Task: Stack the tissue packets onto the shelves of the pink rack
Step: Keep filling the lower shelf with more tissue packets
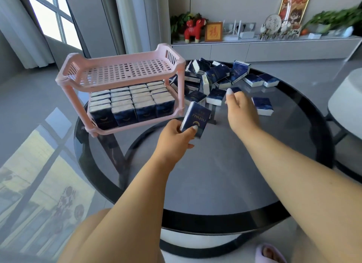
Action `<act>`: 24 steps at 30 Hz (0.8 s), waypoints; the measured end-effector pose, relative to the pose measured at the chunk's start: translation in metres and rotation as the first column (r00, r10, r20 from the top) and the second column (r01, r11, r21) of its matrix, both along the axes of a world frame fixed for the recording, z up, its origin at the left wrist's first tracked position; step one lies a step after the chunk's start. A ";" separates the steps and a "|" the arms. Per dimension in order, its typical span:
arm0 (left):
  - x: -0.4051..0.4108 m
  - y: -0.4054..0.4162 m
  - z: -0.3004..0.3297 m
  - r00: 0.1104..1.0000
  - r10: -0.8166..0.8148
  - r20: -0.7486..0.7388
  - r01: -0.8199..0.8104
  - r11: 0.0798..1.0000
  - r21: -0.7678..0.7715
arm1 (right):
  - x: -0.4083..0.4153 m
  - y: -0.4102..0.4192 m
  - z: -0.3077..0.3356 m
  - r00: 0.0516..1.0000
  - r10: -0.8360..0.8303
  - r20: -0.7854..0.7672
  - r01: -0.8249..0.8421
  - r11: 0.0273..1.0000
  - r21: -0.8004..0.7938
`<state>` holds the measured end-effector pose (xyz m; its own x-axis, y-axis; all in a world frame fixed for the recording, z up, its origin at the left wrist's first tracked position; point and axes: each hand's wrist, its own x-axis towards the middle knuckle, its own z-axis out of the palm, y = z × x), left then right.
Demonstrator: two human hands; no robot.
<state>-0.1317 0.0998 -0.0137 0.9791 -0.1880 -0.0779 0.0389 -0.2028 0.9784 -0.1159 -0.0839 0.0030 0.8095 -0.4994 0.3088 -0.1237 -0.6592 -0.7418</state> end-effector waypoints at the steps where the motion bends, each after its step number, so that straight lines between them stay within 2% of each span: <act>1: 0.000 0.000 0.001 1.000 0.003 -0.020 -0.004 0.999 -0.041 | 0.004 -0.017 -0.001 0.996 -0.085 -0.020 0.083 0.992 -0.094; 3: 0.001 -0.001 0.001 0.999 -0.004 -0.033 0.002 0.997 -0.071 | 0.014 -0.049 -0.006 0.961 -0.210 -0.180 0.167 0.959 -0.228; 5: 0.002 0.000 0.002 0.999 -0.002 -0.032 0.000 0.998 -0.060 | 0.020 -0.072 -0.014 0.886 -0.266 -0.380 0.151 0.940 -0.307; 7: 0.002 0.000 0.002 1.000 0.017 -0.011 -0.017 0.999 -0.047 | 0.022 -0.081 -0.019 0.810 -0.264 -0.523 0.100 0.942 -0.320; 9: 0.003 0.001 0.001 0.999 0.045 0.006 -0.045 0.998 -0.045 | 0.023 -0.081 -0.021 0.762 -0.243 -0.600 0.051 0.947 -0.318; 11: 0.005 0.002 0.000 0.998 0.069 0.011 -0.069 0.997 -0.037 | 0.022 -0.074 -0.023 0.777 -0.247 -0.579 0.042 0.938 -0.343; 16: 0.009 0.006 -0.002 0.995 0.104 -0.005 -0.104 0.994 -0.016 | 0.014 -0.049 -0.031 0.931 -0.241 -0.275 0.123 0.915 -0.385; 19: 0.010 0.010 -0.002 0.993 0.120 -0.004 -0.120 0.993 -0.007 | 0.010 -0.033 -0.030 0.973 -0.169 -0.154 0.116 0.945 -0.306; 22: 0.009 0.017 -0.001 0.991 0.134 0.007 -0.134 0.991 -0.016 | 0.007 -0.023 -0.031 0.976 -0.146 -0.161 0.122 0.981 -0.152; 24: 0.009 0.024 0.001 0.988 0.151 0.017 -0.151 0.988 -0.022 | 0.006 -0.023 -0.032 0.943 -0.225 -0.245 0.184 0.967 -0.178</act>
